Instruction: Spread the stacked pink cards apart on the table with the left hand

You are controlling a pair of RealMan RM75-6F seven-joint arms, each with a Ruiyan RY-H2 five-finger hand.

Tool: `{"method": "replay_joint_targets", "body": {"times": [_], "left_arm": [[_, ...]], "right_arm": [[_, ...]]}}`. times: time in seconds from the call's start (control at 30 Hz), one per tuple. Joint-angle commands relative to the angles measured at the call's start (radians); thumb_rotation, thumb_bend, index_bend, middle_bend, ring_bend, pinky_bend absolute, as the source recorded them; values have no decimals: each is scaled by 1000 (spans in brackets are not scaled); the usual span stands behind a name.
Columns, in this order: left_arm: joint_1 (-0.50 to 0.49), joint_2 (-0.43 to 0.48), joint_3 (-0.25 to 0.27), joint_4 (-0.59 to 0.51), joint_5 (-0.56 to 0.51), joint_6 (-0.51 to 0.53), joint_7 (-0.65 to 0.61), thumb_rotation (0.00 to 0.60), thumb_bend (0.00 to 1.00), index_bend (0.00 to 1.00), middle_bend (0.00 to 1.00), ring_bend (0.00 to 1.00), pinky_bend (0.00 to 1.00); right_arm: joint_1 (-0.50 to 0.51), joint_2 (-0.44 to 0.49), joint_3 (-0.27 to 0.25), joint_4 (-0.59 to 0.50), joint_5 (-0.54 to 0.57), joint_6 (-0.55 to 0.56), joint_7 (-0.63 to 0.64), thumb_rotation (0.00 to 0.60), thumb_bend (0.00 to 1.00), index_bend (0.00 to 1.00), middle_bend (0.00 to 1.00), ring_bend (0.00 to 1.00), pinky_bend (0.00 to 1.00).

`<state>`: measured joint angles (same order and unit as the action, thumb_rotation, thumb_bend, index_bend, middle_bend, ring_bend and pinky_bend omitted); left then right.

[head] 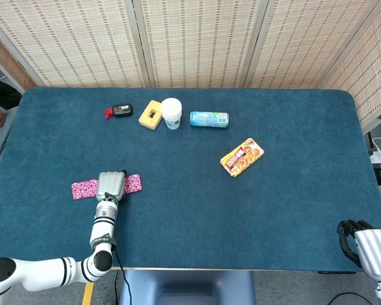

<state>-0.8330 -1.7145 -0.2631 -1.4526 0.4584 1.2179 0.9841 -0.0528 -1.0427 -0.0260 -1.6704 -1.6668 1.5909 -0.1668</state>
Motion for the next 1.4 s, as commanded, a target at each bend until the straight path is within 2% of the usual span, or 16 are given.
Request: {"method": "replay_joint_targets", "body": {"times": [0.03, 0.27, 0.57, 0.97, 1.4], "left_arm": [[-1, 15, -4, -22, -2, 9, 2, 600, 173, 331, 1000, 1000, 1000], [-7, 29, -4, -56, -17, 19, 10, 600, 177, 328, 1000, 1000, 1000], [-22, 2, -10, -14, -24, 16, -2, 600, 209, 317, 1000, 1000, 1000], [-32, -13, -14, 20, -48, 18, 8, 600, 208, 254, 1000, 1000, 1000], [-43, -12, -21, 7, -117, 18, 52, 600, 213, 264, 1000, 1000, 1000]], "right_arm": [[1, 0, 0, 0, 1, -3, -2, 600, 469, 664, 565, 569, 836], [0, -1, -3, 0, -3, -1, -3, 600, 469, 664, 566, 569, 836], [0, 0, -4, 0, -3, -2, -2, 600, 469, 665, 565, 569, 836], [0, 1, -5, 1, -7, 0, 2, 600, 469, 665, 566, 571, 836], [1, 3, -5, 0, -7, -1, 5, 600, 469, 665, 565, 571, 836]]}}
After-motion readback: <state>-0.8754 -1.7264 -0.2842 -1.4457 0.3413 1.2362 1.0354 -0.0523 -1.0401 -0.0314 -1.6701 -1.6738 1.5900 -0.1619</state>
